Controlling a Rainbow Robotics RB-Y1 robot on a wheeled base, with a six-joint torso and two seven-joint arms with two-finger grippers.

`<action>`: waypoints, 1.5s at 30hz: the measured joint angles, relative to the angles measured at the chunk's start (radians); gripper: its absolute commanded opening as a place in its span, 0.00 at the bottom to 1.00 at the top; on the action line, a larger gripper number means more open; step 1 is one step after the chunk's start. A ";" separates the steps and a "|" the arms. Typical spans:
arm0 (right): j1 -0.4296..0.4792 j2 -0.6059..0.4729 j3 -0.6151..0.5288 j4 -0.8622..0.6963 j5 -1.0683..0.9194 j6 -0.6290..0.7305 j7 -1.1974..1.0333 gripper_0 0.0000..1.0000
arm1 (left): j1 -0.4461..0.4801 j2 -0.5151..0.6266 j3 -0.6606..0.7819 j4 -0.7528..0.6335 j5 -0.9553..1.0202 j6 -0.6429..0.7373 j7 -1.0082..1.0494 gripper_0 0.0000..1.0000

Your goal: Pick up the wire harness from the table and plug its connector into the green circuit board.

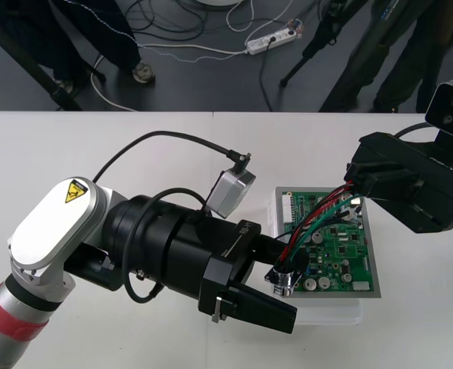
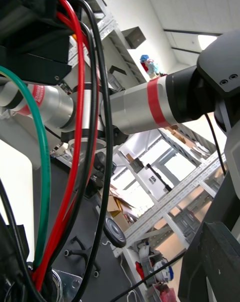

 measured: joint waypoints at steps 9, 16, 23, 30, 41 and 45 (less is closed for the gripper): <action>0.000 0.000 -0.006 0.003 0.000 0.000 0.000 0.00 | 0.000 0.020 0.018 0.000 0.000 0.029 -0.016 1.00; 0.003 0.003 -0.042 0.004 0.009 0.000 0.000 0.00 | 0.010 0.044 0.073 0.000 0.000 0.030 -0.054 1.00; 0.016 0.026 -0.097 0.004 0.032 0.000 0.000 0.00 | 0.050 0.076 0.127 -0.004 0.000 0.032 -0.071 1.00; 0.033 0.041 -0.132 0.004 0.057 0.000 0.000 0.00 | 0.093 0.092 0.197 -0.024 0.000 0.032 -0.084 1.00; 0.099 0.081 -0.238 -0.078 0.168 0.000 0.000 0.00 | 0.116 0.094 0.317 -0.064 -0.004 0.033 -0.119 1.00; 0.126 0.090 -0.273 -0.126 0.235 0.000 0.000 0.00 | 0.116 0.094 0.335 -0.076 -0.019 0.033 -0.149 1.00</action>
